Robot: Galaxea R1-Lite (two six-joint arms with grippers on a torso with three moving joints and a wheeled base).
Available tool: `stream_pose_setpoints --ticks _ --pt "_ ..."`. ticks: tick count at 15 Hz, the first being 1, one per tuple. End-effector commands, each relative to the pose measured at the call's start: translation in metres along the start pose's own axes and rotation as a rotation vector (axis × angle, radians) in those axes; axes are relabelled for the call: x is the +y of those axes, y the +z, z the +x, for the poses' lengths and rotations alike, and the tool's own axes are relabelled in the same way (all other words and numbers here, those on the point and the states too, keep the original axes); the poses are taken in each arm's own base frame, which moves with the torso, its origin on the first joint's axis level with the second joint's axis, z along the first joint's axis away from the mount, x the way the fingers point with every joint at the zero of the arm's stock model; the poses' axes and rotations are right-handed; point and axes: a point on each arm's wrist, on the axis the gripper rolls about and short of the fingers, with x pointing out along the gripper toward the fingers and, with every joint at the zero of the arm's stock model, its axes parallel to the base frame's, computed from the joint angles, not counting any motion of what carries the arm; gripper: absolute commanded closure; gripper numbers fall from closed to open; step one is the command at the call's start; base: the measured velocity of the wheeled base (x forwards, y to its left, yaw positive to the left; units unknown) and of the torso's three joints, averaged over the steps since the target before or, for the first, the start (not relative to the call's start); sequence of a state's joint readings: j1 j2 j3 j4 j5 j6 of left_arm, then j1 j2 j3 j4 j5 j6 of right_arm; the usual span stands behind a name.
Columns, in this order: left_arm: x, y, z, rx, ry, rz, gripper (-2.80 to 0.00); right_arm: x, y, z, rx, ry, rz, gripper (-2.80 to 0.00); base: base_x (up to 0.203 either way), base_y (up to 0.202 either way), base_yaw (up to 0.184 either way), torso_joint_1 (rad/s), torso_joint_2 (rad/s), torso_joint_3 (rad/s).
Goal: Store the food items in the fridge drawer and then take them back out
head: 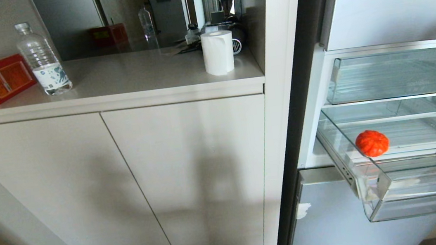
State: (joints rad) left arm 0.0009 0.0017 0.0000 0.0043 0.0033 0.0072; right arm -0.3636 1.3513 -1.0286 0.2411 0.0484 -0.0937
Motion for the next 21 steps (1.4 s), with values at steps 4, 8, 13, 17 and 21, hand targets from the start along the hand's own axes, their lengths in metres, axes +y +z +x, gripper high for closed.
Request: stream_pose_setpoints --ticks 4,8,13,17,21 --pt "0.0 0.0 0.0 0.0 0.0 0.0 0.0 0.014 -0.066 -0.102 -0.245 0.083 -0.011 0.0 0.0 0.0 0.0 0.0 0.0 0.0" --pt "0.0 0.0 0.0 0.002 0.0 0.0 0.0 0.018 -0.115 -0.115 -0.336 0.026 -0.014 0.0 0.0 0.0 0.0 0.0 0.0 0.0" --pt "0.0 0.0 0.0 0.001 0.001 -0.001 0.0 0.018 -0.129 -0.113 -0.452 -0.037 -0.071 0.0 -0.003 0.0 -0.027 -0.001 0.0 0.002" --pt "0.0 0.0 0.0 0.0 0.0 0.0 0.0 0.018 -0.13 -0.117 -0.475 -0.046 -0.072 0.0 0.001 0.008 -0.166 0.003 0.01 0.005" --pt "0.0 0.0 0.0 0.002 0.002 0.0 0.0 0.018 -0.132 -0.119 -0.481 -0.071 -0.062 0.0 -0.001 0.009 -0.176 0.005 0.0 0.0"
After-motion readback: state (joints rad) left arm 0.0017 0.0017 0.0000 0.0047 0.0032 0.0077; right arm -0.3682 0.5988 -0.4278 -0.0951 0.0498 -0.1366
